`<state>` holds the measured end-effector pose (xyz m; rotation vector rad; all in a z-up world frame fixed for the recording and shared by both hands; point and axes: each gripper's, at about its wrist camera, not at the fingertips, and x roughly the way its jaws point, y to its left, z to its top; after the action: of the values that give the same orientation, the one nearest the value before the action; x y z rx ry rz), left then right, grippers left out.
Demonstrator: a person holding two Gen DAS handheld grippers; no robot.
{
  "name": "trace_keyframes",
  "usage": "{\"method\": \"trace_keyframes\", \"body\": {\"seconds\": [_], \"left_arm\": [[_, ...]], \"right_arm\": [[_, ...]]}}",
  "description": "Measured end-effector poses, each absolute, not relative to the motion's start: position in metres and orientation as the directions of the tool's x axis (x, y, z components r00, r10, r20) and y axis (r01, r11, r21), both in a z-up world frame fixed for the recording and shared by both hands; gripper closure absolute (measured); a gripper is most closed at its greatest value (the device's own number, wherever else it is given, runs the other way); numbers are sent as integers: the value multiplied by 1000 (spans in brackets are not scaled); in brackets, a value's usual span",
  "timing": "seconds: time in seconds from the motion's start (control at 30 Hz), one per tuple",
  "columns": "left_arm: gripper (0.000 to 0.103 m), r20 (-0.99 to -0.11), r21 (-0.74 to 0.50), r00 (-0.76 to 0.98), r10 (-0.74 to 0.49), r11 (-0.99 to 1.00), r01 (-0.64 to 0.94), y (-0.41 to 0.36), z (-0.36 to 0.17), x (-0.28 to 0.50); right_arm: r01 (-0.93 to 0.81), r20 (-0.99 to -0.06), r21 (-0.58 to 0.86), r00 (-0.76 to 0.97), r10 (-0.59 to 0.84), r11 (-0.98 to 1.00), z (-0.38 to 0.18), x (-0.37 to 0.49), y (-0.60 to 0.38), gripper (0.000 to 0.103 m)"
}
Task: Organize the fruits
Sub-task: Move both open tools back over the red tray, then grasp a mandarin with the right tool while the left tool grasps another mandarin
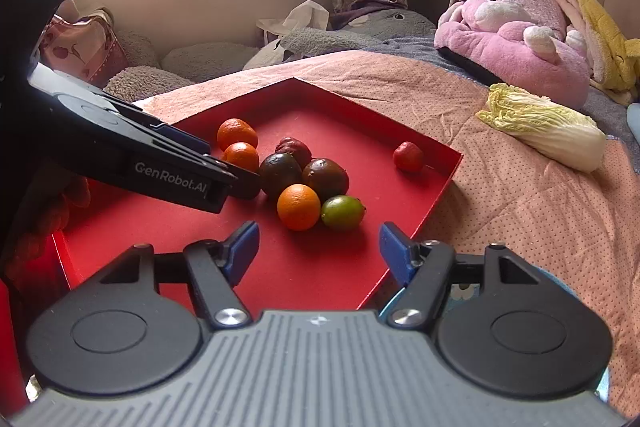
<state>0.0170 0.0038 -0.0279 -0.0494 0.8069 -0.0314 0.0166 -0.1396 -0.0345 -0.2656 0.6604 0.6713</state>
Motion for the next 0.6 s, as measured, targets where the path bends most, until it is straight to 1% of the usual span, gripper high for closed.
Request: {"method": "trace_keyframes", "body": {"seconds": [0.07, 0.23, 0.33, 0.6], "left_arm": [[45, -725, -51, 688, -39, 999, 3, 7, -29, 20], [45, -739, -65, 673, -40, 998, -11, 14, -33, 24], [45, -739, -77, 672, -50, 997, -10, 16, -33, 27], [45, -763, -86, 643, -60, 996, -9, 20, -41, 38]], "right_arm": [[-662, -643, -15, 580, 500, 750, -37, 20, -133, 39], [-689, -645, -9, 558, 522, 724, -40, 30, -116, 50], [-699, -654, -21, 550, 519, 714, -43, 36, -107, 53], [-699, -675, -68, 557, 483, 712, -54, 48, -96, 55]]}}
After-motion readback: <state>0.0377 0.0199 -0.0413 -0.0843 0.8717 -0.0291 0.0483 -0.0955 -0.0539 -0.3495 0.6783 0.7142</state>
